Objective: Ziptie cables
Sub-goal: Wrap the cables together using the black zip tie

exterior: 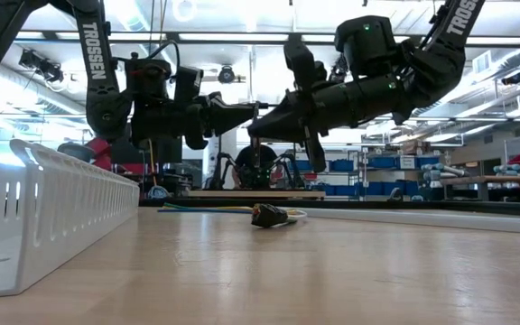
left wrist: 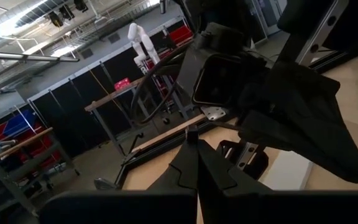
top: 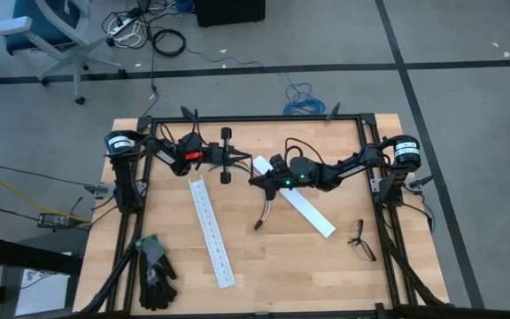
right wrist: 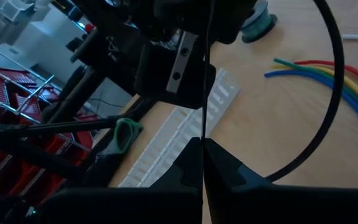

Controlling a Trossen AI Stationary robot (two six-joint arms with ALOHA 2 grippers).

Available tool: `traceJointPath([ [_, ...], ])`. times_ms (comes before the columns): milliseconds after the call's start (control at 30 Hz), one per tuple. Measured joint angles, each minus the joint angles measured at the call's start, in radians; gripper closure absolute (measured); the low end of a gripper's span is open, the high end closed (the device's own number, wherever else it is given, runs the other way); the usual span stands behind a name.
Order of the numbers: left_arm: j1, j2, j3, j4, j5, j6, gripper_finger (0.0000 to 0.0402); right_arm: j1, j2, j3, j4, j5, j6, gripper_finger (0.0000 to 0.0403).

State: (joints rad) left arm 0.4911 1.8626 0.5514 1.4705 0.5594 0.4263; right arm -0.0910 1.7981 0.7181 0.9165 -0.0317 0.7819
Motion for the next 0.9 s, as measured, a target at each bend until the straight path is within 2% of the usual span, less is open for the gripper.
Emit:
traceJointPath([
  [400, -0.003, 0.000, 0.016, 0.001, -0.038, 0.000, 0.0401, -0.009, 0.000, 0.000, -0.002, -0.026, 0.002, 0.0403],
  [700, -0.028, 0.000, 0.046, -0.067, -0.023, 0.013, 0.0401, -0.010, 0.000, 0.000, 0.003, -0.022, -0.012, 0.0403],
  [900, -0.009, 0.000, 0.032, -0.048, -0.021, 0.012, 0.0401, -0.002, 0.000, 0.000, 0.001, -0.017, -0.015, 0.0403],
])
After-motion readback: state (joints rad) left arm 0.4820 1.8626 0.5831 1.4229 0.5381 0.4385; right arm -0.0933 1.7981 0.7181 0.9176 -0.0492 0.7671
